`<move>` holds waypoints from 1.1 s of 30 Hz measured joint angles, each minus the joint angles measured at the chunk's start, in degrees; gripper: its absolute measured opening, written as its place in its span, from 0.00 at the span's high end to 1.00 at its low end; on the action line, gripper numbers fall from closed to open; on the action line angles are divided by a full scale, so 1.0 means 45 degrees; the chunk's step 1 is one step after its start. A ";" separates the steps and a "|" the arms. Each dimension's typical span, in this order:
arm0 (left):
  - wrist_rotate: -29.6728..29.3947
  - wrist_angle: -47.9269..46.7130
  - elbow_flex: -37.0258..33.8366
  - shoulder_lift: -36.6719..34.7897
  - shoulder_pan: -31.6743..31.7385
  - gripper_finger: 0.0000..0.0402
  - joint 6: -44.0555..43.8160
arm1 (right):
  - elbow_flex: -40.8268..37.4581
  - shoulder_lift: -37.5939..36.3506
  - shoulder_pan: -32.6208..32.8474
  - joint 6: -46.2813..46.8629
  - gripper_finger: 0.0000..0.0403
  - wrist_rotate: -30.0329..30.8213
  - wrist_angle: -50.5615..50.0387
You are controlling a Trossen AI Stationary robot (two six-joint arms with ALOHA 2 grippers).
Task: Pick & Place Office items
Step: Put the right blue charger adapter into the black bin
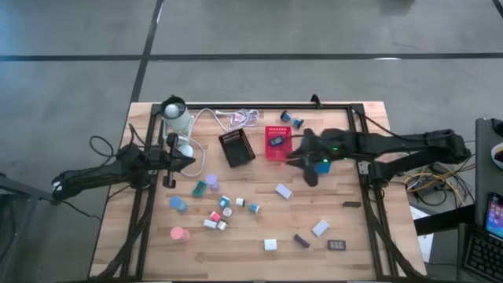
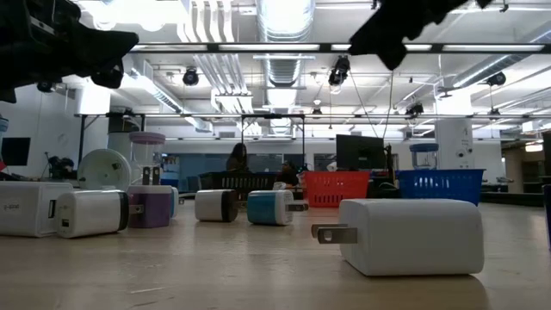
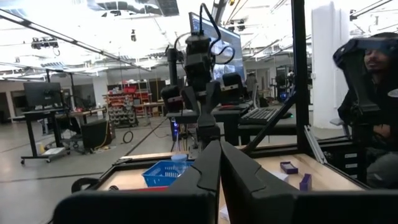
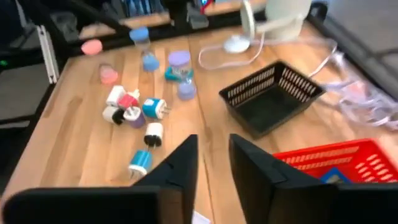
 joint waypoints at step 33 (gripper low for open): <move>0.0008 -0.0226 -0.0008 0.0000 0.0005 0.97 -0.0101 | 0.9146 1.2280 0.2365 0.3937 0.28 -0.0382 -0.5728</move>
